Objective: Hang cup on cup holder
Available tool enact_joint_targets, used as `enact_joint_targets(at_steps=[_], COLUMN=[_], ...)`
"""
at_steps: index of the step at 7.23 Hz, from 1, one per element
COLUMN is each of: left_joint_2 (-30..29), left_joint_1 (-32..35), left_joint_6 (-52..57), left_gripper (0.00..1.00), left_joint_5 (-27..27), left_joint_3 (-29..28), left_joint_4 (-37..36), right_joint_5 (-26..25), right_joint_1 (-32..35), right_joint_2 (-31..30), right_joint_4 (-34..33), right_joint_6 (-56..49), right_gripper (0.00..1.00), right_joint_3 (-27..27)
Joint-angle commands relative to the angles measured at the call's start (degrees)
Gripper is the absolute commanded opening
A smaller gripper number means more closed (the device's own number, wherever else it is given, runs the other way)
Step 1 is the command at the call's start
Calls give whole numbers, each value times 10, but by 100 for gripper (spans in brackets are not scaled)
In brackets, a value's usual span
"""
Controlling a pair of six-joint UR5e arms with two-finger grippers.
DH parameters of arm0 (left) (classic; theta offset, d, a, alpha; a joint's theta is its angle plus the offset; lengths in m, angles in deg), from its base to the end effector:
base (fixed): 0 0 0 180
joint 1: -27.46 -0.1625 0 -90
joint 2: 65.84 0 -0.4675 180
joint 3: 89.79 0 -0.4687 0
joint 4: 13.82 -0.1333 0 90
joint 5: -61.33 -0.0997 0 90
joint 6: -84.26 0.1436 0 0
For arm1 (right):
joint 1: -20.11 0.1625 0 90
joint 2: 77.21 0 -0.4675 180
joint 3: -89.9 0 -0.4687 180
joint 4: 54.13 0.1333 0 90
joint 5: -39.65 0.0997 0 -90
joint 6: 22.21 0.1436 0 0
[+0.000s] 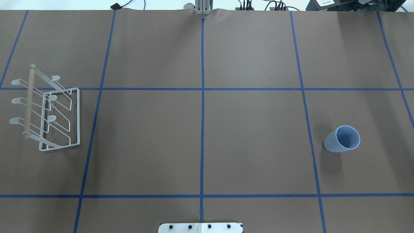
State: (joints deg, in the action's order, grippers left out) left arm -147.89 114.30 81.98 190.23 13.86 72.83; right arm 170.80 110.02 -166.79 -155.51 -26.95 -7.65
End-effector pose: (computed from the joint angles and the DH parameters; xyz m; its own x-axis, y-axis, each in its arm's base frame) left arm -0.0152 -0.5075 0.6865 0.7772 0.0289 -0.6286 -0.0242 0.9996 0.0160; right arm 0.0379 -0.5608 0.6789 0.7503 -0.0447 0.6595 0.0638 0.9980 -0.0050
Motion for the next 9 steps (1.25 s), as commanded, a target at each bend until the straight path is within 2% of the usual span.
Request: enact_joint_targets(at_steps=[1,2,3,4,5,6,8,9], left_joint_2=[-1,0,2,-1,2,3,3,3], left_joint_1=[0,0,-3,-3,-3,-3,-3,-3], left_joint_6=[0,0,-3,-3,-3,-3,0,1], left_gripper=[98,98,98,98,98,98,98,98], left_joint_5=[2,7,35,37,37,35,38,38], left_joint_3=[4,26,44,57,65,61,67,69], left_joint_4=[0,0,3,4,4,5,5,6], right_joint_5=[-1,-1,1,4,13,21,97,103], right_joint_1=[-4,-18,-55,-96,-161,-178,-197,-209], right_joint_2=[2,9,23,26,27,14,14,14], right_joint_4=[1,1,0,2,37,95,103,103], right_joint_6=[1,1,1,29,38,52,52,48], right_gripper=[100,100,100,100,100,100,100,100], right_joint_3=[-58,-70,-90,-102,-107,-110,-110,-112])
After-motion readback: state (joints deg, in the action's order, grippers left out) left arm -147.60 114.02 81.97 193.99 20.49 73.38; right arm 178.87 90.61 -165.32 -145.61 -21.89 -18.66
